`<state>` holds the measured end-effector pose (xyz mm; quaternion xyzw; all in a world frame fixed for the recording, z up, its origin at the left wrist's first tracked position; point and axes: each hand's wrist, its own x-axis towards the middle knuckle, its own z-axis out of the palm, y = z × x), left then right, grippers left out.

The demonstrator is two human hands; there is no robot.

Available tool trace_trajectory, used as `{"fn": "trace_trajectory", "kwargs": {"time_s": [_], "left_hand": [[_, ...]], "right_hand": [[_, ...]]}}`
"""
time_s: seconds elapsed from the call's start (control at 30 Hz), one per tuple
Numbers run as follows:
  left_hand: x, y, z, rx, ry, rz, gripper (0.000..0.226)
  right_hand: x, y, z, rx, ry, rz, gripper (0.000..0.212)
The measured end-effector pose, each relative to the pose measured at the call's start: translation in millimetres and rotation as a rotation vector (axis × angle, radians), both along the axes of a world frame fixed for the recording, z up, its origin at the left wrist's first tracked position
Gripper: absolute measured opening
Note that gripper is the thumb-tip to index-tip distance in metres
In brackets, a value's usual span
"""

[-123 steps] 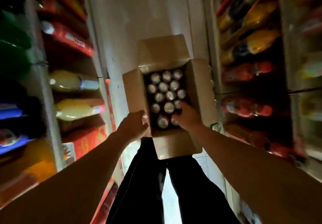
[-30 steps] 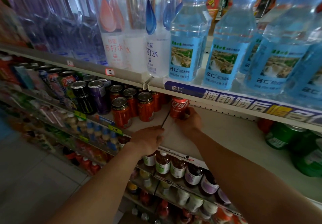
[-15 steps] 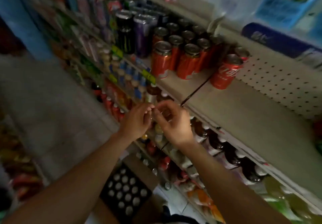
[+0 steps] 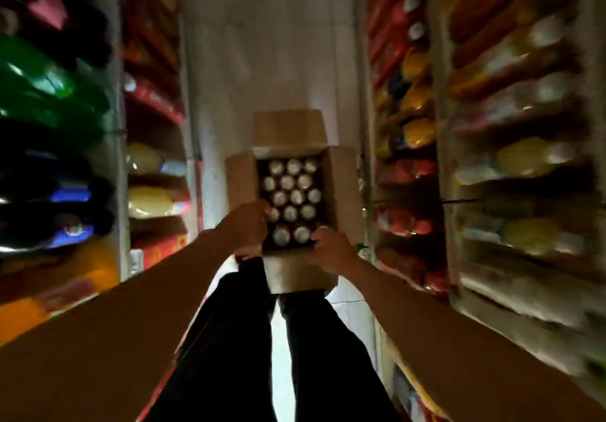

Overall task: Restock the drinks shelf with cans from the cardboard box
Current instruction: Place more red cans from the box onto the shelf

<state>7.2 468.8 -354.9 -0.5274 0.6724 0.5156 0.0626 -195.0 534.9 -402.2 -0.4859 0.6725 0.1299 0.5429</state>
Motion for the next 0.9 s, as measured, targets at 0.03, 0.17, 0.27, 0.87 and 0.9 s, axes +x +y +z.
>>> {"fn": "trace_trajectory", "kwargs": {"time_s": [0.03, 0.17, 0.27, 0.87, 0.9], "left_hand": [[12, 7, -36, -0.008, -0.015, 0.060, 0.046], [30, 36, -126, 0.121, -0.168, 0.194, 0.055], [30, 45, -176, 0.189, -0.202, 0.243, 0.044], [32, 70, -262, 0.197, -0.139, 0.292, 0.035], [29, 68, -263, 0.197, -0.138, 0.290, 0.034]], "right_hand": [[13, 6, -41, -0.021, -0.005, 0.014, 0.051], [47, 14, -131, -0.052, 0.038, 0.038, 0.048], [71, 16, -180, -0.102, 0.010, 0.085, 0.065], [47, 8, -262, -0.321, 0.555, 0.487, 0.043], [33, 11, -266, -0.293, 0.602, 0.518, 0.044]]}}
